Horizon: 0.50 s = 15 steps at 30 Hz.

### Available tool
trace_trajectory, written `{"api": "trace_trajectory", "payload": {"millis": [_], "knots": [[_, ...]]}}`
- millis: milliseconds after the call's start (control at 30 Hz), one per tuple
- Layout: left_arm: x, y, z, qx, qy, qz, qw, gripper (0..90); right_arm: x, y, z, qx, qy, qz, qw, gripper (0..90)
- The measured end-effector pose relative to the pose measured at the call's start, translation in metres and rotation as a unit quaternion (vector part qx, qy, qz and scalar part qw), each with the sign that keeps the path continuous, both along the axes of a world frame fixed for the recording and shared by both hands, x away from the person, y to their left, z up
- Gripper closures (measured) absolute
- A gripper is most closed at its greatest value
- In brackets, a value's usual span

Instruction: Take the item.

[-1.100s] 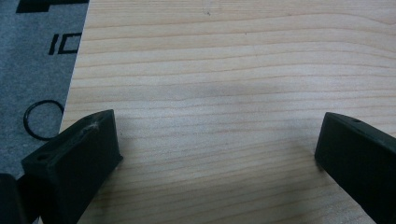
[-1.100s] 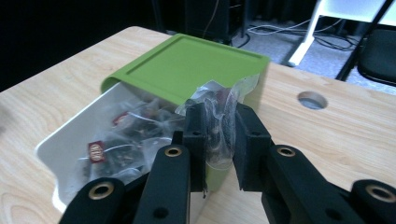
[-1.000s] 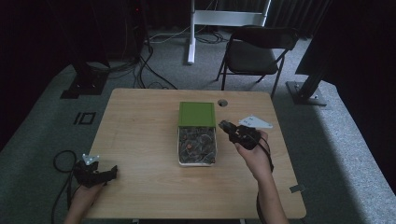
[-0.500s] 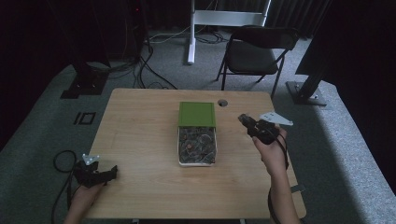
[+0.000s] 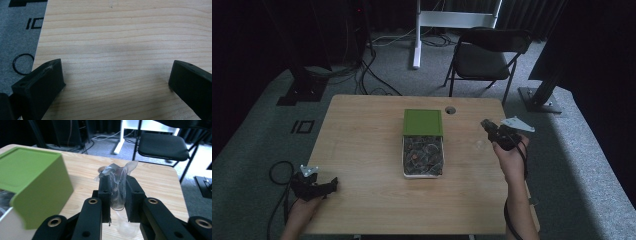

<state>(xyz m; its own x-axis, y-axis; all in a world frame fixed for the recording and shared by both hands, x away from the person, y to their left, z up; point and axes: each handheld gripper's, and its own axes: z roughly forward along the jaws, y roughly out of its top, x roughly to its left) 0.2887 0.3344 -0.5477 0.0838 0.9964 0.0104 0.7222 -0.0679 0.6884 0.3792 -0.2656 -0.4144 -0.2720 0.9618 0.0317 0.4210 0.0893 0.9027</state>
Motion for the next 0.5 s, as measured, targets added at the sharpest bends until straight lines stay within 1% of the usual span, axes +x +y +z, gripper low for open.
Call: {"api": "trace_trajectory", "payload": {"millis": [233, 367, 400, 500], "knots": [[0.0, 0.0, 0.0, 0.0, 0.0, 0.0, 1.0, 0.3, 0.012, -0.008, -0.009, 0.007, 0.012, -0.029, 0.9995, 77.8], [0.0, 0.0, 0.0, 0.0, 0.0, 0.0, 1.0, 0.3, 0.016, -0.008, -0.012, 0.011, 0.02, -0.031, 0.9992, 77.8], [0.0, 0.0, 0.0, 0.0, 0.0, 0.0, 1.0, 0.3, 0.019, -0.007, -0.015, 0.009, 0.025, -0.036, 0.999, 77.8], [0.0, 0.0, 0.0, 0.0, 0.0, 0.0, 1.0, 0.3, 0.022, -0.008, -0.018, 0.012, 0.03, -0.039, 0.9987, 77.8]]}}
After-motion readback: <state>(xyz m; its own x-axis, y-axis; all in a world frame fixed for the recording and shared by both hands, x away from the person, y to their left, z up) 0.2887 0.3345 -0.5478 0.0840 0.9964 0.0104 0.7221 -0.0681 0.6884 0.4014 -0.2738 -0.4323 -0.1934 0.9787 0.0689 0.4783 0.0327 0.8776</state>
